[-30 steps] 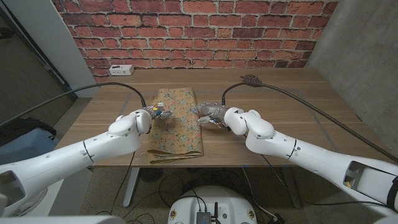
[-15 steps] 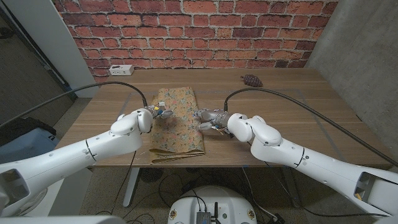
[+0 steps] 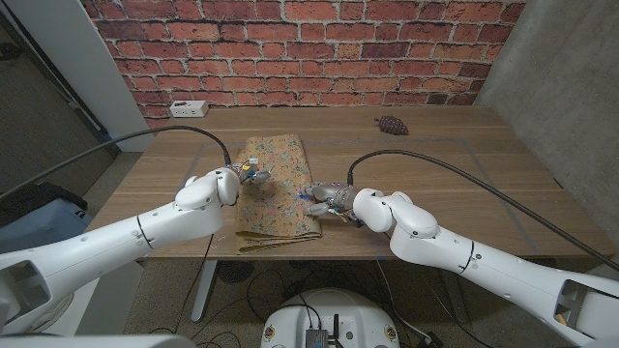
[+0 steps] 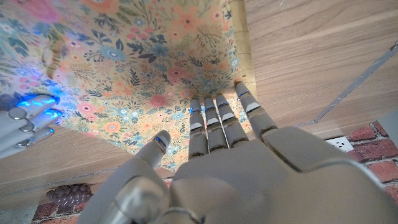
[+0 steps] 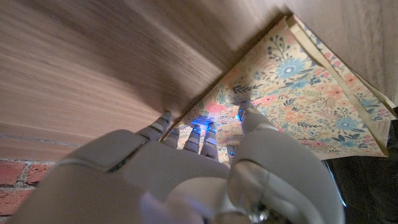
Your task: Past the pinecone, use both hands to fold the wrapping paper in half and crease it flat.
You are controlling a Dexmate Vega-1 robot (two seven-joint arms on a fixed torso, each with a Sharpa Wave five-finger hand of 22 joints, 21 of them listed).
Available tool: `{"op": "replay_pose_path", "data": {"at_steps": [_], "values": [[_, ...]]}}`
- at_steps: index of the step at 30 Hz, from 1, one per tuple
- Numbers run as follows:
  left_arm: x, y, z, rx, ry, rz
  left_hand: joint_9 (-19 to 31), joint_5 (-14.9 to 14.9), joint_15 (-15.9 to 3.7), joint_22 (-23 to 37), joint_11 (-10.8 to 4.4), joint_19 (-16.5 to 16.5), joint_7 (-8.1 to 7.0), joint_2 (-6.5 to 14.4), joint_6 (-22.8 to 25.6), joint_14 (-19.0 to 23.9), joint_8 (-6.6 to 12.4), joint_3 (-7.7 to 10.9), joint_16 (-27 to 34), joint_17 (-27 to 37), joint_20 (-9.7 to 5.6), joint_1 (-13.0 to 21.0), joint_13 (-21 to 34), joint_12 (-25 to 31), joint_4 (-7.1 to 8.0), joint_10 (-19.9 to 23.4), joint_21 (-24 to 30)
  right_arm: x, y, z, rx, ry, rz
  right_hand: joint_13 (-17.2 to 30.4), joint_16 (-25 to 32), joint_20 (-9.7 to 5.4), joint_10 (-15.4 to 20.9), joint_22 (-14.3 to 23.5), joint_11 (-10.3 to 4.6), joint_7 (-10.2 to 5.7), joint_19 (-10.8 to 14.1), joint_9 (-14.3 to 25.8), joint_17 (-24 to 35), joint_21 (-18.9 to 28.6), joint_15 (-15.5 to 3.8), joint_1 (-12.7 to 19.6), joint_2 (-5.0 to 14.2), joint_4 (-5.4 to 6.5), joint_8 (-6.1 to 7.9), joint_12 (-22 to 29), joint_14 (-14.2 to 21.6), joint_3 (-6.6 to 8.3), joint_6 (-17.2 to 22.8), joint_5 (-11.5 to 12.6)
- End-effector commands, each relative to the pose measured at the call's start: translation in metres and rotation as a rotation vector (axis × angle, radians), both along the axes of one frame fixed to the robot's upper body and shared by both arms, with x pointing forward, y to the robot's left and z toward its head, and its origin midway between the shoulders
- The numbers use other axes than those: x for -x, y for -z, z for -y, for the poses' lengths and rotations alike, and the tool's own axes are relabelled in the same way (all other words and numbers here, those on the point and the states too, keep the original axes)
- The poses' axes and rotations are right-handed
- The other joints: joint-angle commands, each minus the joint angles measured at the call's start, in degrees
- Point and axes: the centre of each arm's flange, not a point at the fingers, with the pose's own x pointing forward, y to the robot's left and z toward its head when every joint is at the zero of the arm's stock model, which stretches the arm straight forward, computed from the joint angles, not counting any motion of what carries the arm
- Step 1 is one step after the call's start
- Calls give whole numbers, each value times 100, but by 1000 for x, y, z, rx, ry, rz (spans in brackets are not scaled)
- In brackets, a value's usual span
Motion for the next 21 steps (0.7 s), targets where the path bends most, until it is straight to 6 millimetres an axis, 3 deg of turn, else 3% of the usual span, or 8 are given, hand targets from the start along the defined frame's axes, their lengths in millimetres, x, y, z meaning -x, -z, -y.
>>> {"op": "replay_pose_path", "data": {"at_steps": [1,8,17,21], "values": [[1,1,1,0,3,0,19,40,2,7,-10,44,-13,421,-18,-20,-12,27,0,7,11,-50,36,42,30,-3,-21,-17,28,13,5,52,-59,8,42,-20,-33,20,70,4,0,19,15,16,-326,76,44,-37,22,12,-150,54,0,6],[1,2,0,4,-5,0,19,41,6,8,-13,49,-10,424,-34,-24,-9,29,3,7,13,-53,36,41,32,-16,-30,-24,36,20,10,73,-81,11,49,8,-157,20,204,61,43,21,21,29,-310,12,-34,-6,-43,-29,-115,-22,-153,-25],[3,-1,0,3,0,27,19,42,3,9,-8,43,-7,427,-44,-31,-5,30,3,8,13,-55,37,40,33,-26,-41,-23,33,24,0,81,-51,12,40,14,-216,20,189,60,48,22,18,28,-295,-12,-72,-9,-54,-43,-120,-63,-198,-37],[11,-3,2,-12,26,144,19,35,-16,8,-33,71,-38,379,50,46,42,19,32,2,26,-54,38,89,9,87,-54,-24,28,25,-8,85,-32,12,35,12,-216,19,212,47,52,22,15,28,-290,-5,-71,-19,-53,-38,-121,-68,-204,-37]]}}
